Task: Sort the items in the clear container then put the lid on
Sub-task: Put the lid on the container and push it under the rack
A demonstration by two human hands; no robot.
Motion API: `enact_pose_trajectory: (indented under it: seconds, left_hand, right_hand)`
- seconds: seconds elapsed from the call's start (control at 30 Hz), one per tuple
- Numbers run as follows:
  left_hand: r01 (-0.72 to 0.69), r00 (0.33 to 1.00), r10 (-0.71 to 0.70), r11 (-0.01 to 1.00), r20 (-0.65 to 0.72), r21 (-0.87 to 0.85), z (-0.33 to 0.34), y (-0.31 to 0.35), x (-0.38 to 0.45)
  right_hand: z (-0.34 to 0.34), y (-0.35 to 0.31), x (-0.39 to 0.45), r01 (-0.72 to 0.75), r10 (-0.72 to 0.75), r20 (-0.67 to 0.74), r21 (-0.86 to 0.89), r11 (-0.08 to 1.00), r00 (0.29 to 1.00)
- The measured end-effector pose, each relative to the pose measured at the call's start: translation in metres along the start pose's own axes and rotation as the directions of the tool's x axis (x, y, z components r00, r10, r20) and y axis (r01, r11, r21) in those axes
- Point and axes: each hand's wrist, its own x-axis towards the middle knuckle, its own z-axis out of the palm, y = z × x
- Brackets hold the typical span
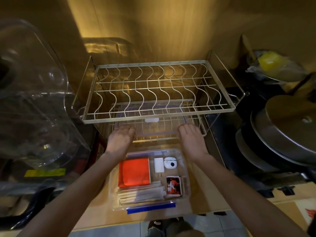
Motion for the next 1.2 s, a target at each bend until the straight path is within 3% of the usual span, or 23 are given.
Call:
enact_pose_trajectory:
  seconds: [0.17, 0.37, 0.47, 0.57, 0.67, 0.77, 0.87, 0.97, 1.07, 1.13, 1.2]
  left_hand:
    - [-0.11, 0.973, 0.101, 0.993, -0.209, -0.034, -0.026, 0.012, -0.029]
    - [-0.113, 0.944, 0.122, 0.992, -0.307, 0.047, -0.051, 0.021, -0.068]
    - [-0.108, 0.94, 0.093, 0.994, -0.328, -0.028, -0.072, 0.03, -0.087]
    - [-0.157, 0.956, 0.101, 0.969, -0.274, -0.193, -0.101, 0.036, -0.099]
    - [-0.133, 0.983, 0.066, 0.896, -0.169, -0.424, -0.127, 0.035, -0.104]
    - [-0.061, 0.997, 0.008, 0.729, -0.081, -0.681, -0.141, 0.036, -0.113]
    - [0.092, 0.987, -0.158, 0.454, 0.021, -0.886, -0.143, 0.035, -0.121]
    - [0.176, 0.916, -0.386, 0.142, 0.109, -0.974, -0.128, 0.038, -0.127]
    - [0.214, 0.824, -0.49, -0.192, 0.283, -0.958, -0.101, 0.043, -0.136]
    - [0.234, 0.794, -0.493, -0.292, 0.356, -0.927, -0.078, 0.044, -0.146]
    - [0.322, 0.769, -0.492, -0.254, 0.409, -0.912, -0.053, 0.045, -0.156]
  right_hand:
    - [-0.019, 0.002, -0.022, -0.034, 0.05, -0.098, 0.16, 0.987, 0.994]
    - [-0.05, 0.002, -0.048, 0.058, -0.02, -0.15, 0.258, 0.964, 0.988]
    - [-0.062, 0.006, -0.066, 0.101, -0.038, -0.191, 0.332, 0.938, 0.981]
    - [-0.071, 0.014, -0.083, 0.067, 0.046, -0.199, 0.527, 0.847, 0.979]
    - [-0.075, 0.022, -0.096, -0.131, 0.189, 0.011, 0.76, 0.637, 0.982]
    - [-0.068, 0.028, -0.109, -0.306, 0.217, 0.238, 0.872, 0.381, 0.947]
    - [-0.063, 0.032, -0.115, -0.343, 0.217, 0.297, 0.914, 0.217, 0.93]
    - [-0.064, 0.031, -0.118, -0.323, 0.202, 0.318, 0.946, -0.008, 0.926]
    - [-0.061, 0.022, -0.125, -0.363, 0.212, 0.373, 0.928, -0.085, 0.903]
    - [-0.05, 0.016, -0.13, -0.399, 0.274, 0.412, 0.911, -0.103, 0.869]
    - [-0.038, 0.009, -0.132, -0.432, 0.326, 0.454, 0.891, -0.142, 0.829]
